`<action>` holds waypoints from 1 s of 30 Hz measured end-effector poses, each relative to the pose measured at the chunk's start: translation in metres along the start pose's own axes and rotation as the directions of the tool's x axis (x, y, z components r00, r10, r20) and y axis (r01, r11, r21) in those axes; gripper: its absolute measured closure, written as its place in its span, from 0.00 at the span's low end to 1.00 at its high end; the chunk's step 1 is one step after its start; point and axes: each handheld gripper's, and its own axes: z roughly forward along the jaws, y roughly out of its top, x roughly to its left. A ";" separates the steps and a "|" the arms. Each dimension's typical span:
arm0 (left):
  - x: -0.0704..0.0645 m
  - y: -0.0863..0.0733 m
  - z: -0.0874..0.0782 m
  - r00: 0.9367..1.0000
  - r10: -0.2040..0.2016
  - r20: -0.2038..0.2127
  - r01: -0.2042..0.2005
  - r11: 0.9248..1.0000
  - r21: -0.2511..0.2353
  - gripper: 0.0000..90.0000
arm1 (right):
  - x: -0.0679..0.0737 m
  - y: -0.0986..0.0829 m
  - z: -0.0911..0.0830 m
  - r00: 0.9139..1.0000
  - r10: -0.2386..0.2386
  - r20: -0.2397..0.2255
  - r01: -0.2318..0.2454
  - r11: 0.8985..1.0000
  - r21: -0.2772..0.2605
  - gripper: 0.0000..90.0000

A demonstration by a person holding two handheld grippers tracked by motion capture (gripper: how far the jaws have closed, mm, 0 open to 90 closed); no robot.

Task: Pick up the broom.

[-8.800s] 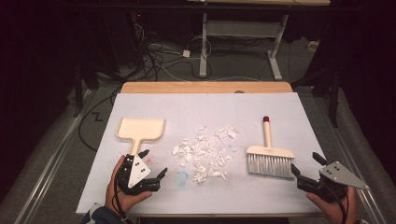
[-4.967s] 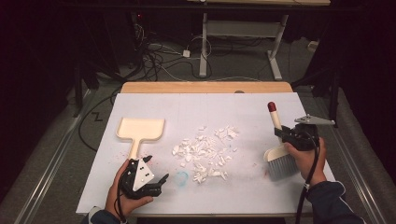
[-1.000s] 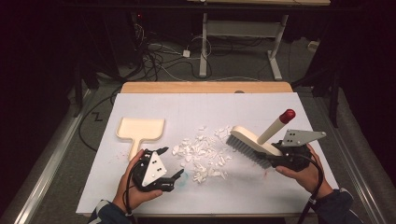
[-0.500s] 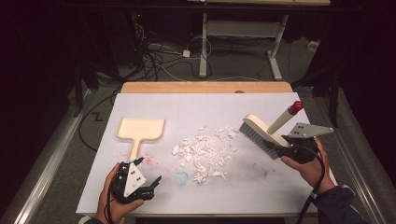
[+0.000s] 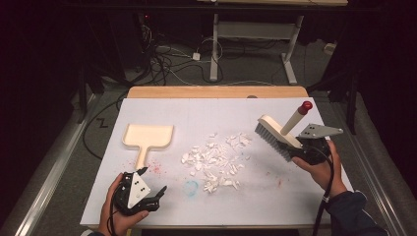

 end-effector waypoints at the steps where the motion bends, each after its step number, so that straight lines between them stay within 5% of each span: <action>1: 0.000 -0.001 0.000 1.000 -0.004 0.000 0.004 1.000 -0.001 0.18 | -0.002 0.000 0.003 1.000 0.001 0.011 -0.001 1.000 0.005 0.77; 9: 0.002 -0.004 0.002 1.000 -0.005 0.006 0.005 1.000 0.018 0.18 | -0.009 0.002 0.033 0.995 -0.021 0.099 0.015 0.998 0.062 0.77; 30: 0.000 -0.005 0.006 1.000 0.006 0.031 -0.008 0.999 0.045 0.18 | -0.023 0.004 0.046 0.988 0.020 0.151 -0.025 0.999 0.037 0.77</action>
